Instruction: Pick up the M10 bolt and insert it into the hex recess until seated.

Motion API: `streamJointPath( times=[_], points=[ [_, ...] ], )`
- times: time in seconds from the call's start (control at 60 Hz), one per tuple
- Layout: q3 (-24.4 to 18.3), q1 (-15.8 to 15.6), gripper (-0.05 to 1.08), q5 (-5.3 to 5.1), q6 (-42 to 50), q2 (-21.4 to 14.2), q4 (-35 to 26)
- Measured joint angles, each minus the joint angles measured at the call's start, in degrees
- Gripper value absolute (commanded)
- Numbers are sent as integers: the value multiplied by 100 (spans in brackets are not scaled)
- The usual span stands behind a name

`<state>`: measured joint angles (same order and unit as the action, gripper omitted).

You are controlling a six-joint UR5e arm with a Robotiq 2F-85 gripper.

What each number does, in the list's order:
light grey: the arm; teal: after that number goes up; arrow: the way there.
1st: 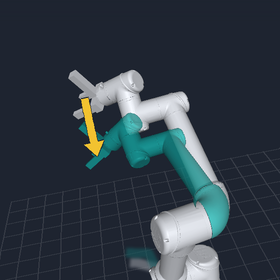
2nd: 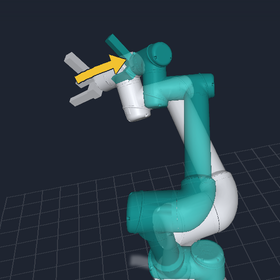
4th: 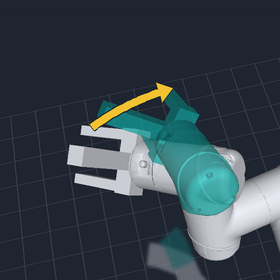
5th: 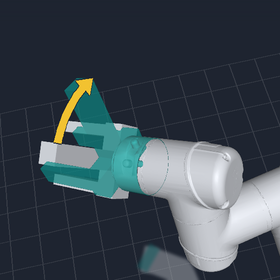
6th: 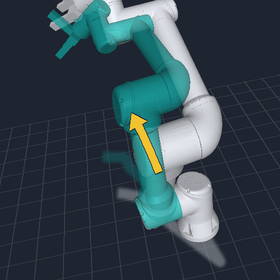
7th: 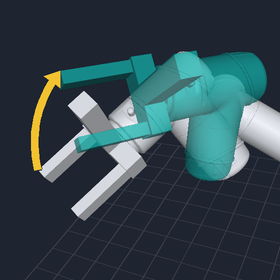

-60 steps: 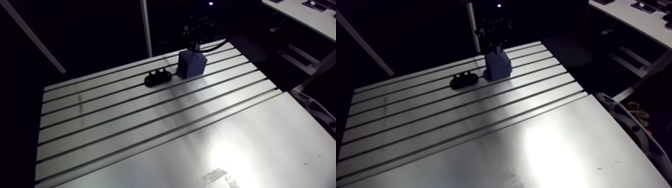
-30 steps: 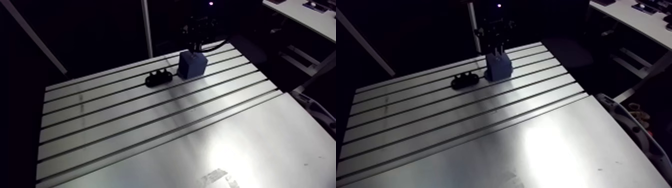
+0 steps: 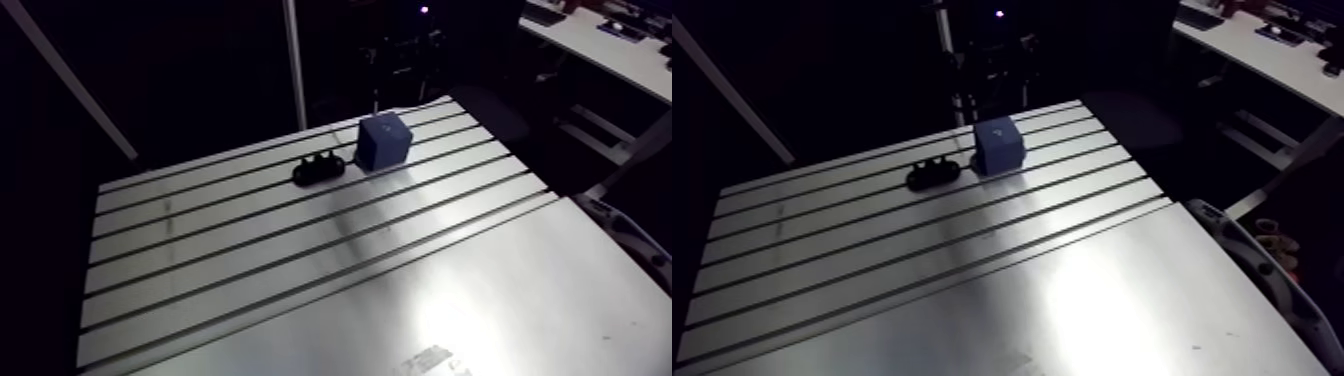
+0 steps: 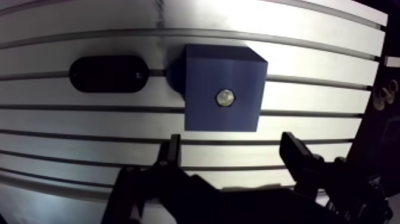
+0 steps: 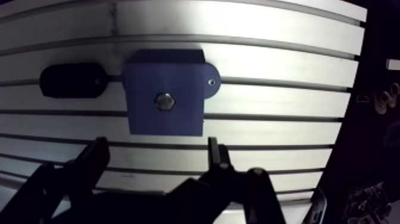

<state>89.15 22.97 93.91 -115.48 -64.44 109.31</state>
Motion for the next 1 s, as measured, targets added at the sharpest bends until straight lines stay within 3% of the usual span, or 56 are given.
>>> streamJointPath(
  times=[0.417, 1.0],
  points=[
    [-148, -207, 0, 8, 498, -625, -794],
    [-355, -929, 0, -37, 1168, -1249, -1460]
  ],
)
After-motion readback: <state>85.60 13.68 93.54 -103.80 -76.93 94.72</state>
